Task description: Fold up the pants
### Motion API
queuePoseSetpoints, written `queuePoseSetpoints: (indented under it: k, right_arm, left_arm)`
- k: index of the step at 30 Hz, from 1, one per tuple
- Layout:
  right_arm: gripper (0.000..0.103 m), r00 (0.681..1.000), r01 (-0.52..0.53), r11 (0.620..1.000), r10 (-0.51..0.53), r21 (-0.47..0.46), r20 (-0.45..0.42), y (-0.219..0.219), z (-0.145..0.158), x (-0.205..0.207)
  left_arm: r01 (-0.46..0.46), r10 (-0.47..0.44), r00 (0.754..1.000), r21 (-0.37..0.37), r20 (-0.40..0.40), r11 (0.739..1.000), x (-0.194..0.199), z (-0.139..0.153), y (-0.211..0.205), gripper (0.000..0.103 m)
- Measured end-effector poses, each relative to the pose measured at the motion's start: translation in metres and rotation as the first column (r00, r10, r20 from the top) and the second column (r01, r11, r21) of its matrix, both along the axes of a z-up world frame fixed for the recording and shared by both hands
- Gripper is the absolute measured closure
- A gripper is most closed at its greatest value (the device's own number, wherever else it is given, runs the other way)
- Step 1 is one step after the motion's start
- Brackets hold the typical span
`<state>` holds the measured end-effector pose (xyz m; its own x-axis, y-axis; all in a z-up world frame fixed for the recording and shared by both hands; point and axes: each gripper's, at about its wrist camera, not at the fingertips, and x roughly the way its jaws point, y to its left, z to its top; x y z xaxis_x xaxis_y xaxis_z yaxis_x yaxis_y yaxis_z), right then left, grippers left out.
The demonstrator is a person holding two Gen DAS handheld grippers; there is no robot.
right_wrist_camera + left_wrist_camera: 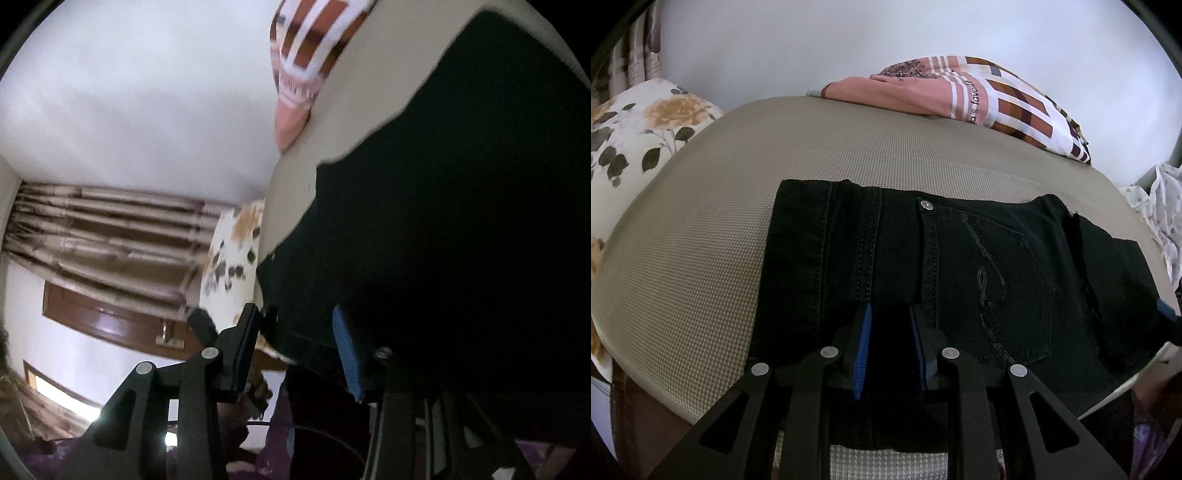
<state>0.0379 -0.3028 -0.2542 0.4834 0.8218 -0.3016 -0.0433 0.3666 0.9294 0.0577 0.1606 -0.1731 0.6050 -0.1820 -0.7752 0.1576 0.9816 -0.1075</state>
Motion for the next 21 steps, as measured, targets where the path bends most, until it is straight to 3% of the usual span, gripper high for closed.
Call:
queuePoseSetpoints:
  k: [4, 7, 9, 11, 13, 15, 17, 18, 21]
  right_arm:
    - [0.063, 1.000, -0.009, 0.999, 0.010, -0.038, 0.023, 0.010, -0.001, 0.000]
    - [0.073, 0.997, -0.065, 0.991, 0.068, -0.116, 0.021, 0.034, -0.006, -0.001]
    - [0.080, 0.992, -0.119, 0.967, 0.123, -0.226, 0.001, 0.056, -0.014, 0.000]
    - [0.090, 0.987, -0.152, 0.929, 0.162, -0.337, 0.001, 0.071, -0.015, -0.001]
    - [0.091, 0.983, -0.166, 0.900, 0.182, -0.402, 0.001, 0.080, -0.012, 0.000]
    - [0.091, 0.984, -0.162, 0.891, 0.179, -0.423, 0.001, 0.081, -0.012, 0.000]
    - [0.092, 0.986, -0.150, 0.895, 0.167, -0.420, 0.005, 0.080, -0.014, -0.001]
    - [0.093, 0.987, -0.146, 0.900, 0.161, -0.411, 0.002, 0.078, -0.015, -0.001]
    - [0.096, 0.990, -0.136, 0.915, 0.143, -0.379, -0.009, 0.070, -0.020, -0.001]
  left_arm:
    - [0.001, -0.001, 1.000, 0.001, 0.001, 1.000, 0.000, 0.000, 0.000, 0.081]
    - [0.001, -0.001, 1.000, 0.001, 0.001, 1.000, 0.001, 0.000, 0.000, 0.081]
    - [0.000, 0.000, 1.000, -0.008, -0.003, 1.000, 0.001, 0.000, 0.001, 0.081]
    - [-0.008, 0.007, 1.000, -0.049, -0.031, 0.999, 0.003, 0.003, 0.005, 0.081]
    - [-0.043, 0.029, 0.994, -0.139, -0.101, 0.989, 0.009, 0.011, 0.018, 0.079]
    - [-0.113, 0.076, 0.986, -0.263, -0.147, 0.958, 0.012, 0.024, 0.044, 0.074]
    - [-0.193, 0.146, 0.977, -0.364, -0.155, 0.911, 0.010, 0.038, 0.075, 0.056]
    - [-0.233, 0.179, 0.970, -0.414, -0.165, 0.880, 0.008, 0.043, 0.093, 0.043]
    - [-0.294, 0.215, 0.953, -0.486, -0.212, 0.823, 0.001, 0.046, 0.131, 0.039]
